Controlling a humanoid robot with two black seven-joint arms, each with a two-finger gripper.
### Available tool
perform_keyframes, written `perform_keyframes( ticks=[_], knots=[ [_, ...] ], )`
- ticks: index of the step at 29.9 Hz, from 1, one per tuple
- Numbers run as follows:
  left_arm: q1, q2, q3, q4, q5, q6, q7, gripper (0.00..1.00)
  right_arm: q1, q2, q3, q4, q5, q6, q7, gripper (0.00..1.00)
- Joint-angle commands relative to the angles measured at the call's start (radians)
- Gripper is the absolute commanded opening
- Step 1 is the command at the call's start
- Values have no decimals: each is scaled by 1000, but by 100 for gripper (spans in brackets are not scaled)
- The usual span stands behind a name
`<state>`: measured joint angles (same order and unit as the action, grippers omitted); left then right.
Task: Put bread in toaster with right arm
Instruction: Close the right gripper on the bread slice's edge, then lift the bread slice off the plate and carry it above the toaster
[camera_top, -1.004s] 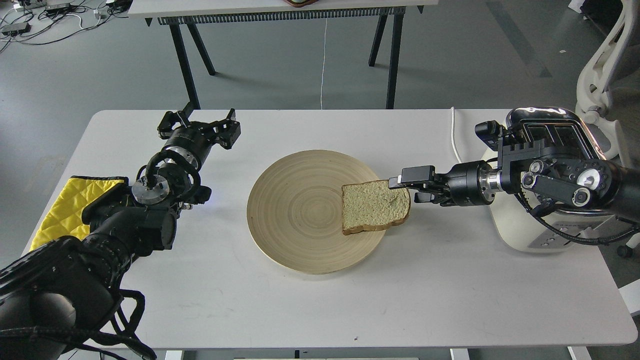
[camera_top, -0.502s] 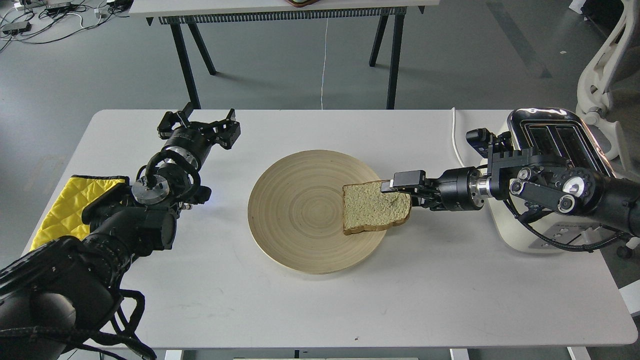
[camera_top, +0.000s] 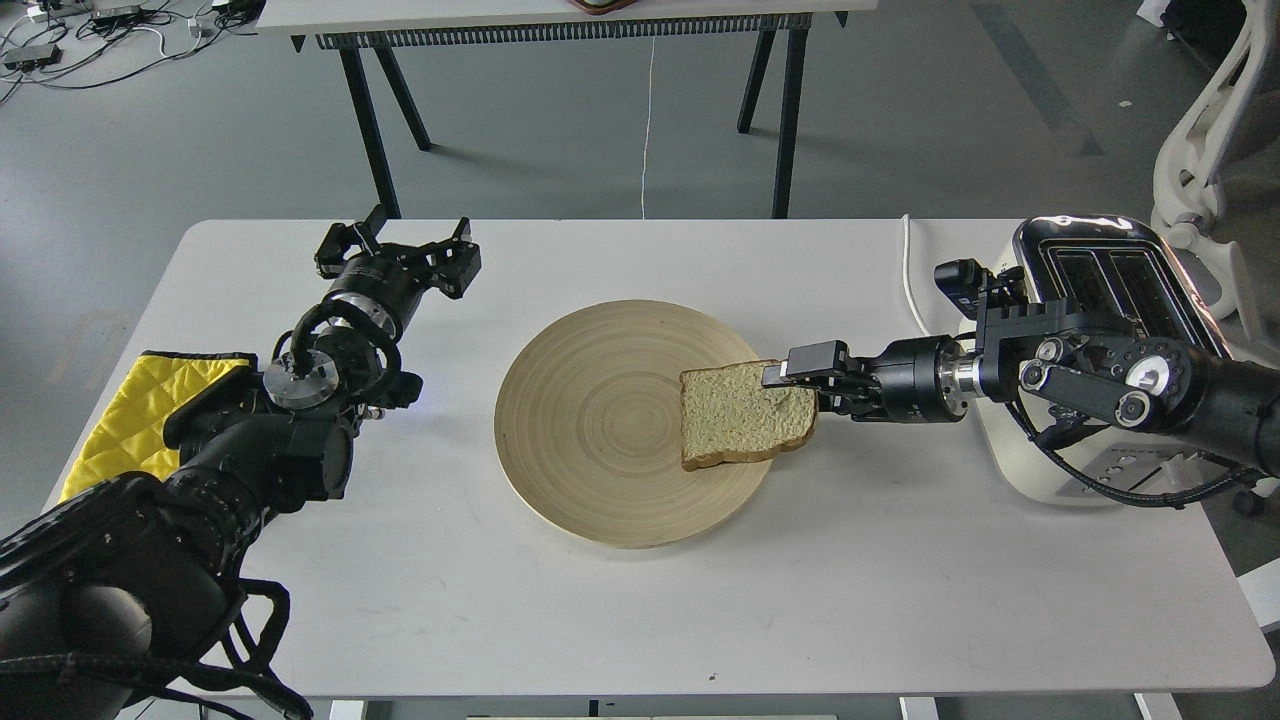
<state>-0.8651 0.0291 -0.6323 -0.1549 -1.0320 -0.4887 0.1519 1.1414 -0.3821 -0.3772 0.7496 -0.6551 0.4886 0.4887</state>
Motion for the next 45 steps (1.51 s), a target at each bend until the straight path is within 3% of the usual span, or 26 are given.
perform_keyframes(
  ticks=[1,11,21,45],
  knots=[
    [0,0,0,-2,0,0,0,100,1,2,0,5,0,0,0,52],
    [0,0,0,0,0,0,0,100,1,0,0,7,0,0,0,23],
    [0,0,0,0,0,0,0,100,0,0,35,8,2,0,0,7],
    [0,0,0,0,0,0,0,100,87,45,138,11,2,0,0,5]
  ],
)
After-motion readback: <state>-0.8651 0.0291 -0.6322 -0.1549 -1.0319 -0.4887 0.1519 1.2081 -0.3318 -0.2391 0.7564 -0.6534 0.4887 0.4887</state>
